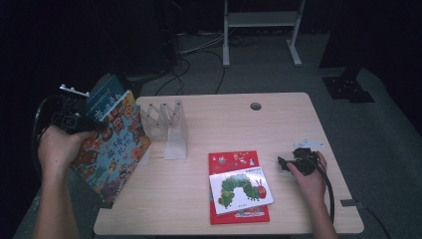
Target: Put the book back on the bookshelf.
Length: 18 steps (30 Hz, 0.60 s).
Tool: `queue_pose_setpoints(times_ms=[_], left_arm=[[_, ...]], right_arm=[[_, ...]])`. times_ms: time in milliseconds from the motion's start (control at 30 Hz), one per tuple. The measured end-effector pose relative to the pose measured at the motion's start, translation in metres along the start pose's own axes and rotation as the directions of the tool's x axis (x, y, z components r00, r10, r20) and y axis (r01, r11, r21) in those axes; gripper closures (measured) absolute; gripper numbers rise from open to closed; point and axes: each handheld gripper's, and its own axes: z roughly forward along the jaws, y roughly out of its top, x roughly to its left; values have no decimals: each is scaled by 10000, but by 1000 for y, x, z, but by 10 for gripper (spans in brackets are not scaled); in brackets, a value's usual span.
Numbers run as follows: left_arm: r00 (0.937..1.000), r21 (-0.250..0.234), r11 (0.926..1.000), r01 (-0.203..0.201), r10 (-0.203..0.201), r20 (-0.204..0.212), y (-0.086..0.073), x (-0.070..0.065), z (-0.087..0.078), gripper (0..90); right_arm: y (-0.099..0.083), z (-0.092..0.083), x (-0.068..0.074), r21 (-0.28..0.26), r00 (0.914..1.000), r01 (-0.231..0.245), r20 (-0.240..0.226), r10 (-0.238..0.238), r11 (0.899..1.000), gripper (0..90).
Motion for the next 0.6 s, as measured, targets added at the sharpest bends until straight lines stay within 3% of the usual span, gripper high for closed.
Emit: queue_pose_setpoints(times_ms=[300,600], left_arm=[[9990,-300,9993,240,-251,-371,6,-2,11,803],[9992,-383,9991,178,-192,-364,3,0,11,796]], right_arm=[[0,0,0,1,10000,1,0,-1,10000,163],[0,0,0,2,10000,3,1,-3,10000,163]])
